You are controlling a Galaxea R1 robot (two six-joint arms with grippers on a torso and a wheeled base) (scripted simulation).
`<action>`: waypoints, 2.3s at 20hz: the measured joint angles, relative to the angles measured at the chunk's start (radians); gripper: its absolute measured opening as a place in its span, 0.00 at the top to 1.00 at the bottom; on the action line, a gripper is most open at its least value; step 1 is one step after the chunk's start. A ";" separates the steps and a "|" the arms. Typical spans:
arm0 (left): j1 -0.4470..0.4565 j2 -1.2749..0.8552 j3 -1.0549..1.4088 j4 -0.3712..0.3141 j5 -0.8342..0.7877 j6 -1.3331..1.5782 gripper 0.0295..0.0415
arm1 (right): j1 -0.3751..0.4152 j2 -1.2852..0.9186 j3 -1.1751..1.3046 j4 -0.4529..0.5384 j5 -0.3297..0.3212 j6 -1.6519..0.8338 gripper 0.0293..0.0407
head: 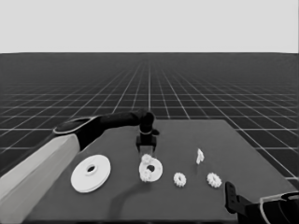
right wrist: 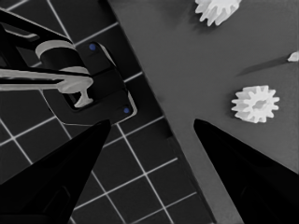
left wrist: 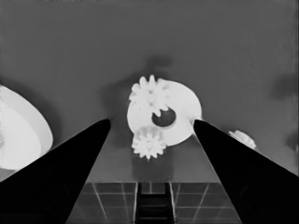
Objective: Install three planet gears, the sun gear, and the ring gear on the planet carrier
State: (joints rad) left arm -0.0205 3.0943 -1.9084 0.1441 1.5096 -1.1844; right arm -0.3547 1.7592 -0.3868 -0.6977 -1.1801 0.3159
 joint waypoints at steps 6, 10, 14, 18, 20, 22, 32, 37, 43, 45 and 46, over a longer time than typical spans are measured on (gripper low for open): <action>-0.274 -1.116 1.278 0.146 -0.732 1.319 0.19 | 0.000 0.000 0.000 0.000 0.000 0.000 0.19; -0.316 -1.314 1.466 0.164 -0.821 1.509 0.25 | 0.000 0.000 0.000 0.000 0.000 0.000 0.19; -0.321 -1.336 1.488 0.166 -0.832 1.532 0.25 | 0.306 0.561 -0.300 0.306 -0.435 0.848 0.12; -0.322 -1.339 1.490 0.166 -0.833 1.535 0.25 | 0.337 0.776 -0.674 0.466 -0.374 1.105 0.19; -0.322 -1.339 1.490 0.166 -0.833 1.535 0.25 | 0.337 0.793 -0.715 0.480 -0.367 1.118 0.19; -0.322 -1.339 1.491 0.166 -0.833 1.535 0.25 | 0.337 0.799 -0.730 0.484 -0.365 1.122 0.19; -0.322 -1.339 1.491 0.166 -0.833 1.535 0.25 | 0.113 0.839 -0.874 0.272 -0.295 1.044 0.19; -0.322 -1.339 1.491 0.166 -0.833 1.535 0.25 | 0.113 0.840 -0.875 0.271 -0.295 1.044 0.83; -0.322 -1.339 1.491 0.166 -0.833 1.535 0.25 | 0.185 0.817 -0.799 0.348 -0.335 1.086 0.83; -0.322 -1.339 1.491 0.166 -0.833 1.535 0.25 | 0.285 0.804 -0.750 0.436 -0.357 1.116 0.83; -0.322 -1.339 1.491 0.166 -0.833 1.535 0.25 | 0.307 0.803 -0.744 0.457 -0.360 1.120 0.83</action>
State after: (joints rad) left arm -0.3422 1.7549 -0.4178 0.3101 0.6764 0.3508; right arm -0.0476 2.5624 -1.1306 -0.2411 -1.5404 1.4359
